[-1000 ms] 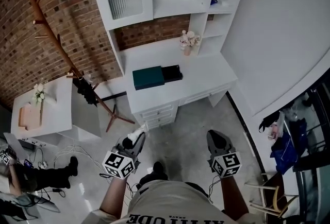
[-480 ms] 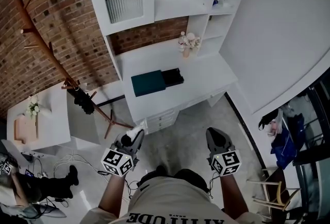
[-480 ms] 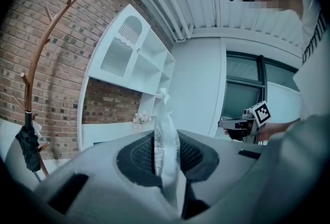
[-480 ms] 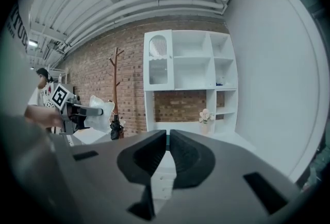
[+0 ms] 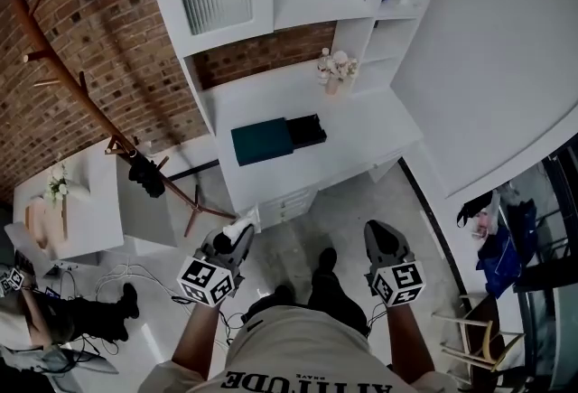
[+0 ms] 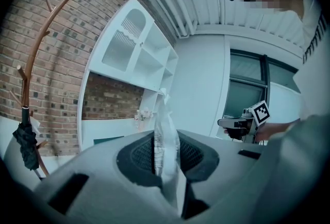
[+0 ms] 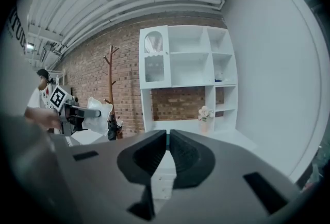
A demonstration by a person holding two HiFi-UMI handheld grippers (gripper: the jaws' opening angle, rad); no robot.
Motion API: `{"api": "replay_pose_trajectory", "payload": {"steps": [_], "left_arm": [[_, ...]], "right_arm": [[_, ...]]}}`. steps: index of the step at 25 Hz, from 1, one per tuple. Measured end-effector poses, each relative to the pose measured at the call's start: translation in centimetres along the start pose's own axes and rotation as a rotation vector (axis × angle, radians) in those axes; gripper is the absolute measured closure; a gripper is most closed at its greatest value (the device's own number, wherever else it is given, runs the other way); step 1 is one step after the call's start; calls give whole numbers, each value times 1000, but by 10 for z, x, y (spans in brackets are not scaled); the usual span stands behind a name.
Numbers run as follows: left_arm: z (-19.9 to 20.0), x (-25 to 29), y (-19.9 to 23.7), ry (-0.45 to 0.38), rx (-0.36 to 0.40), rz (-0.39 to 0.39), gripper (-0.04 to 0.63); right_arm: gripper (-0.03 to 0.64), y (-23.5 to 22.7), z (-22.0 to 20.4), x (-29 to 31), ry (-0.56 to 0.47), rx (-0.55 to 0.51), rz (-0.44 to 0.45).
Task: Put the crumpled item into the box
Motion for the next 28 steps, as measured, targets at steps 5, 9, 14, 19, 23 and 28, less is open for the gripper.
{"api": "replay_pose_trajectory", "payload": {"steps": [5, 9, 14, 19, 23, 28], "left_arm": [[0, 22, 0, -1, -17, 35, 520], [4, 47, -2, 8, -21, 66, 520], [13, 77, -1, 14, -29, 124, 520], [19, 109, -3, 20, -37, 184, 520], [24, 139, -7, 27, -56, 222, 520], [27, 174, -10, 39, -62, 264, 520]], "right_arm": [[579, -22, 0, 28, 4, 19, 28], [579, -46, 8, 53, 9, 17, 72], [580, -80, 20, 89, 18, 0, 136], [579, -114, 30, 121, 27, -28, 210], [580, -142, 33, 143, 40, -36, 255], [579, -172, 32, 160, 51, -29, 295]]}}
Point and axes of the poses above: the fingertips, and each gripper's own axes: x forward along the fingers, y to its left, z out of its top, the point moved 7 cm from there along -x, backward along the fingers, and after that the axes turned 1 degree about -x, right-handed, at the moved point
